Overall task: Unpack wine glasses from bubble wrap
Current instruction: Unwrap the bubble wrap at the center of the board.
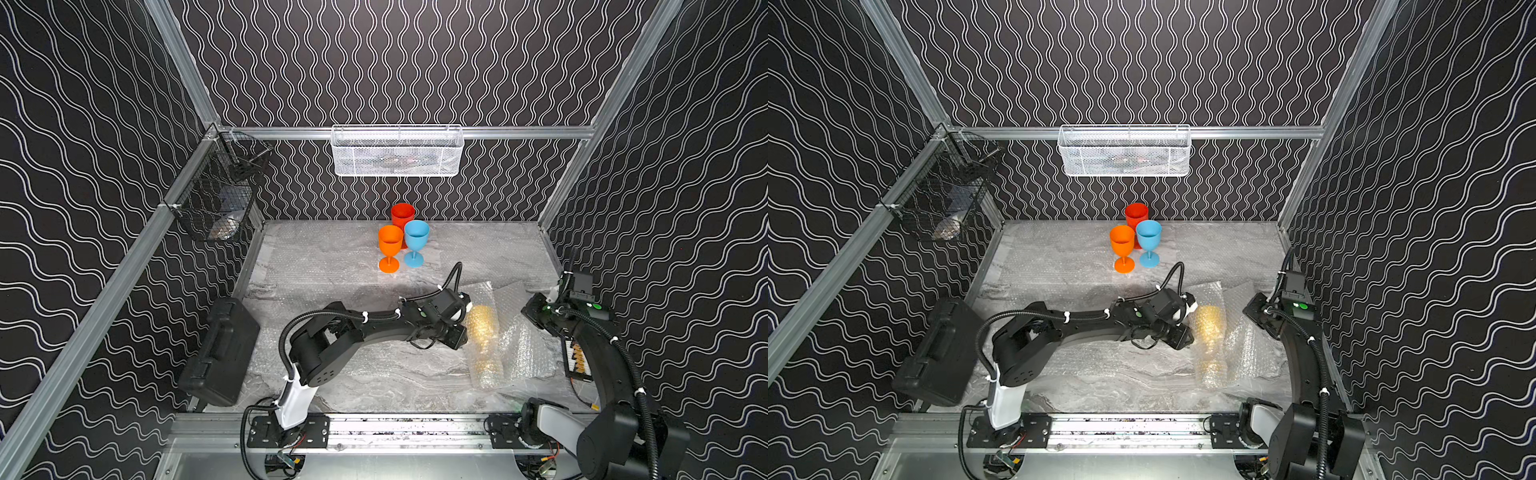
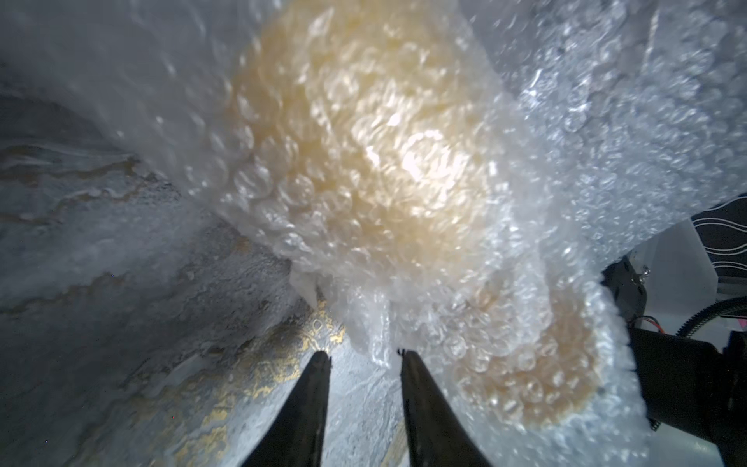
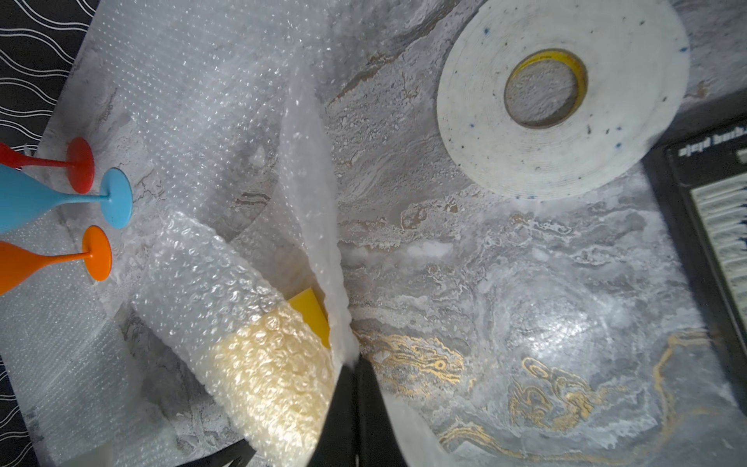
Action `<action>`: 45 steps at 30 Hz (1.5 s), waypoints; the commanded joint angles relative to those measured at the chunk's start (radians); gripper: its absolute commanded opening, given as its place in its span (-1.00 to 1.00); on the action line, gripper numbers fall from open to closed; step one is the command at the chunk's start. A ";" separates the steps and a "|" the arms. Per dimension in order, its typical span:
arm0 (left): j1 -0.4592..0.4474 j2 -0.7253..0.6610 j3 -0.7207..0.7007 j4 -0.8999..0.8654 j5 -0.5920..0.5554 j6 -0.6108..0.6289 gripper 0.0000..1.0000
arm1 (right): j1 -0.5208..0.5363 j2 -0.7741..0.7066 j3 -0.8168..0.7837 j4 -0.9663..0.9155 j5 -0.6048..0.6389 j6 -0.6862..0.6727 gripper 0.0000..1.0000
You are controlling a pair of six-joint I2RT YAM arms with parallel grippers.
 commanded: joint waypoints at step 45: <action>0.014 0.080 0.078 0.026 0.059 -0.032 -0.04 | 0.081 0.158 -0.099 0.104 -0.317 -0.003 0.01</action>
